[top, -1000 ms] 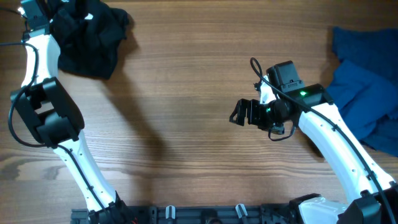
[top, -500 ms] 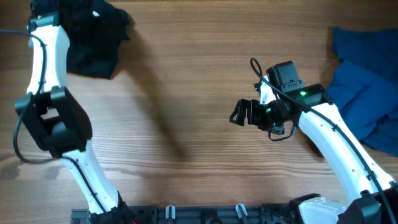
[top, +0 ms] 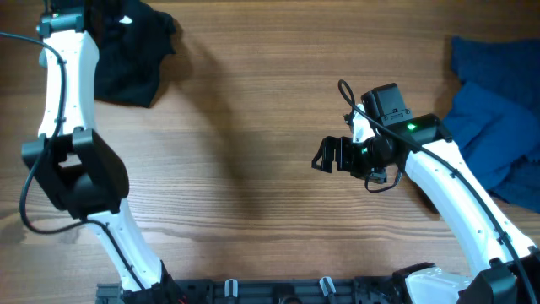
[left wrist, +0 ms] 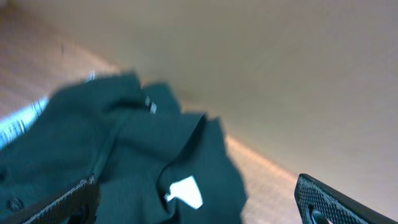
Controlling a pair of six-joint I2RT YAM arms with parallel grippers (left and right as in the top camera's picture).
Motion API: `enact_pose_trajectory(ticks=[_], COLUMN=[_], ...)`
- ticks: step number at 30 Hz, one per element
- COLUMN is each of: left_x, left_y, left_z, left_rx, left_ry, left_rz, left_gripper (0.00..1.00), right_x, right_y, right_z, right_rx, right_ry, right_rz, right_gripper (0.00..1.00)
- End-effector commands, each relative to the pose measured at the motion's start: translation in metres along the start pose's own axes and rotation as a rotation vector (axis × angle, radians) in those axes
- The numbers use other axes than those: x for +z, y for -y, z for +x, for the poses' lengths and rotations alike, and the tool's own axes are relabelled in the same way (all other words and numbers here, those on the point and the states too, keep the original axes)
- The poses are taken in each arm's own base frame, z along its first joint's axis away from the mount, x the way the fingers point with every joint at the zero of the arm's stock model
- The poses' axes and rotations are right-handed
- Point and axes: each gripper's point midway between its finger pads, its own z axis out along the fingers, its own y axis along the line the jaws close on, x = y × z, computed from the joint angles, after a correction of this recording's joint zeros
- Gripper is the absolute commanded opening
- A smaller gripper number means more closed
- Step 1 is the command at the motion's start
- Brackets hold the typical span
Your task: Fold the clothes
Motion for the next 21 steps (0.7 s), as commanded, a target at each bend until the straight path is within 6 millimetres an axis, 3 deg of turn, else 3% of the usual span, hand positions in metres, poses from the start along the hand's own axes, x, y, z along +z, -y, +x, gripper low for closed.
enact_pose_trajectory(ticks=[1, 6, 10, 13, 15, 21], left_x=[0.031, 0.065, 0.085, 0.088, 0.081, 0.034], left_y=[-0.018, -0.03, -0.03, -0.024, -0.016, 0.008], left_z=[0.041, 0.084, 0.095, 0.082, 0.062, -0.003], left_rx=[0.001, -0.019, -0.019, -0.011, -0.015, -0.024], left_ry=[-0.104, -0.196, -0.19, -0.137, -0.076, 0.077], left_rz=[-0.057, -0.081, -0.065, -0.041, -0.015, 0.051], left_gripper=[1.0, 1.0, 1.0, 1.0, 1.0, 1.0], right_x=[0.0, 0.0, 0.0, 0.0, 0.0, 0.0], right_y=[0.0, 0.0, 0.0, 0.001, 0.001, 0.001], right_z=[0.0, 0.0, 0.001, 0.004, 0.005, 0.005], right_rx=[-0.023, -0.022, -0.02, -0.016, -0.014, -0.015], right_ry=[0.004, 0.003, -0.001, -0.011, -0.016, -0.014], right_rz=[0.004, 0.004, 0.001, 0.006, 0.008, 0.007], right_gripper=[1.0, 0.99, 0.99, 0.99, 0.99, 0.99])
